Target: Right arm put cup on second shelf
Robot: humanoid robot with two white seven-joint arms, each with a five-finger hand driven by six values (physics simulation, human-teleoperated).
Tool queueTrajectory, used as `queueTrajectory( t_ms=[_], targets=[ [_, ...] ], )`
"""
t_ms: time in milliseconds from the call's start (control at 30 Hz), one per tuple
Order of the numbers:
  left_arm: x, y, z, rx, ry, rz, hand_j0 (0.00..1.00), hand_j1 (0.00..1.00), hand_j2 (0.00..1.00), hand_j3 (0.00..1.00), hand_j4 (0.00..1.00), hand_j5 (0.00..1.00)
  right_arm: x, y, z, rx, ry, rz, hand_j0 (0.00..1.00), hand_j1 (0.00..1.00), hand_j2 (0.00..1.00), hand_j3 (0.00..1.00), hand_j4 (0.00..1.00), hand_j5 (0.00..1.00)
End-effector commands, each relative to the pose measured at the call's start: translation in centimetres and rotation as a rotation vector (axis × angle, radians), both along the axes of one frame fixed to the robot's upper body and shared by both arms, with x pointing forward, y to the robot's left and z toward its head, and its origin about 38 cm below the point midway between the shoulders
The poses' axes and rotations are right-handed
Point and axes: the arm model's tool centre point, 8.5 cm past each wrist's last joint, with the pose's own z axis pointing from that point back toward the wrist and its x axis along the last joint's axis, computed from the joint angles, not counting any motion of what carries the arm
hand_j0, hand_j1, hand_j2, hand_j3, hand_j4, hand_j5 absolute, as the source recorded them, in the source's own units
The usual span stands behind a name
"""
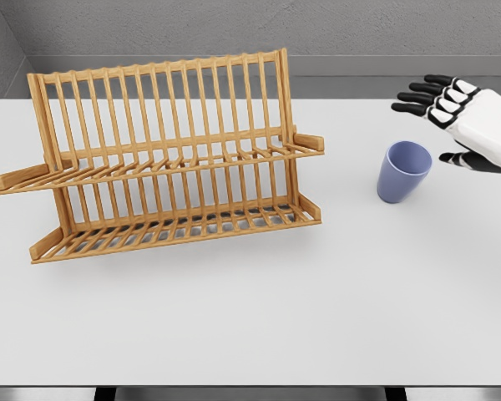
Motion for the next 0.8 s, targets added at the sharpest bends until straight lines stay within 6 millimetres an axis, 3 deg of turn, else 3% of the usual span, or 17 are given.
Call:
queueTrajectory(
  t_ms=[0, 133, 200, 300, 400, 467, 533, 633, 767],
  targets=[
    [0.0, 0.0, 0.0, -0.001, -0.001, 0.000, 1.00, 1.00, 1.00, 1.00, 1.00, 1.00, -0.1, 0.2, 0.1, 0.006, 0.000, 0.007, 1.00, 1.00, 1.00, 1.00, 1.00, 1.00],
    [0.0, 0.0, 0.0, -0.001, -0.001, 0.000, 1.00, 1.00, 1.00, 1.00, 1.00, 1.00, -0.1, -1.3, 1.0, 0.041, -0.001, -0.026, 1.00, 1.00, 1.00, 1.00, 1.00, 1.00],
    [0.0, 0.0, 0.0, -0.001, -0.001, 0.000, 1.00, 1.00, 1.00, 1.00, 1.00, 1.00, -0.1, -2.3, 1.2, -0.089, 0.049, -0.058, 1.00, 1.00, 1.00, 1.00, 1.00, 1.00],
    [0.0, 0.0, 0.0, 0.000, 0.000, 0.000, 1.00, 1.00, 1.00, 1.00, 1.00, 1.00, 0.0, -4.2, -0.4, -0.366, 0.286, -0.134, 1.00, 1.00, 1.00, 1.00, 1.00, 1.00],
    [0.0, 0.0, 0.0, 0.000, 0.001, 0.000, 1.00, 1.00, 1.00, 1.00, 1.00, 1.00, 0.7, -6.4, 1.3, -0.340, 0.255, -0.207, 1.00, 1.00, 1.00, 1.00, 1.00, 1.00],
    [0.0, 0.0, 0.0, 0.000, 0.001, 0.000, 1.00, 1.00, 1.00, 1.00, 1.00, 1.00, 1.0, -7.3, -0.1, -0.321, 0.295, -0.233, 1.00, 1.00, 1.00, 1.00, 1.00, 1.00],
    [0.0, 0.0, 0.0, -0.001, -0.001, 0.000, 1.00, 1.00, 1.00, 1.00, 1.00, 1.00, 1.7, -6.3, -0.7, -0.366, 0.334, -0.212, 1.00, 1.00, 1.00, 1.00, 1.00, 1.00],
    [0.0, 0.0, 0.0, 0.000, 0.000, 0.000, 1.00, 1.00, 1.00, 1.00, 1.00, 1.00, 5.2, -4.0, -2.2, -0.384, 0.404, -0.178, 1.00, 1.00, 1.00, 1.00, 1.00, 1.00],
    [0.0, 0.0, 0.0, -0.001, -0.001, 0.000, 1.00, 1.00, 1.00, 1.00, 1.00, 1.00, 6.9, -2.5, -3.1, -0.405, 0.432, -0.151, 1.00, 1.00, 1.00, 1.00, 1.00, 1.00]
  ],
)
